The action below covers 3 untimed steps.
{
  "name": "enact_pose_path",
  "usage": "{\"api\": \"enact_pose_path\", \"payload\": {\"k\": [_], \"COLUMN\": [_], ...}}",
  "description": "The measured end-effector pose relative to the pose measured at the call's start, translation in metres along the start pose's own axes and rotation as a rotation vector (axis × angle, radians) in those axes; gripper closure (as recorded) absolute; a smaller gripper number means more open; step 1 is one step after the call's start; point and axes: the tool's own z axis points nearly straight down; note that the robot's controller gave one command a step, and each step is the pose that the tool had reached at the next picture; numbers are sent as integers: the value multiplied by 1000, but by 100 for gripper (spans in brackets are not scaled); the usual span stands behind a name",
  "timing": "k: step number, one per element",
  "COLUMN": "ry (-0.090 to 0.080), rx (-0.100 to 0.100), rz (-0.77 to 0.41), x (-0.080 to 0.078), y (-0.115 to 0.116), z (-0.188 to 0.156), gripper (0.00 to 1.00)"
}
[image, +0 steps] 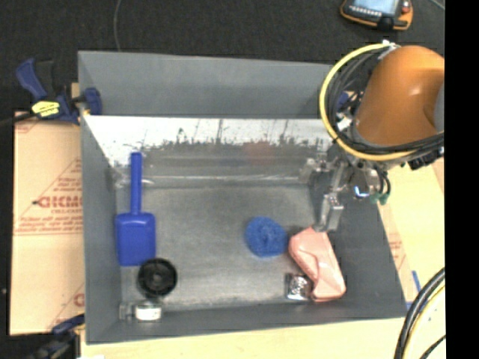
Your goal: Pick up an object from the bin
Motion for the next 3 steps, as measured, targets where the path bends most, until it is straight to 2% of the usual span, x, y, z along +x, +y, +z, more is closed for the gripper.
{"api": "enact_pose_path", "payload": {"k": [1, 2, 3], "ry": [0, 3, -18], "rx": [0, -1, 1], "rz": [0, 36, 92], "x": [0, 46, 17], "y": [0, 9, -17], "z": [0, 96, 120], "gripper": [0, 0, 0]}}
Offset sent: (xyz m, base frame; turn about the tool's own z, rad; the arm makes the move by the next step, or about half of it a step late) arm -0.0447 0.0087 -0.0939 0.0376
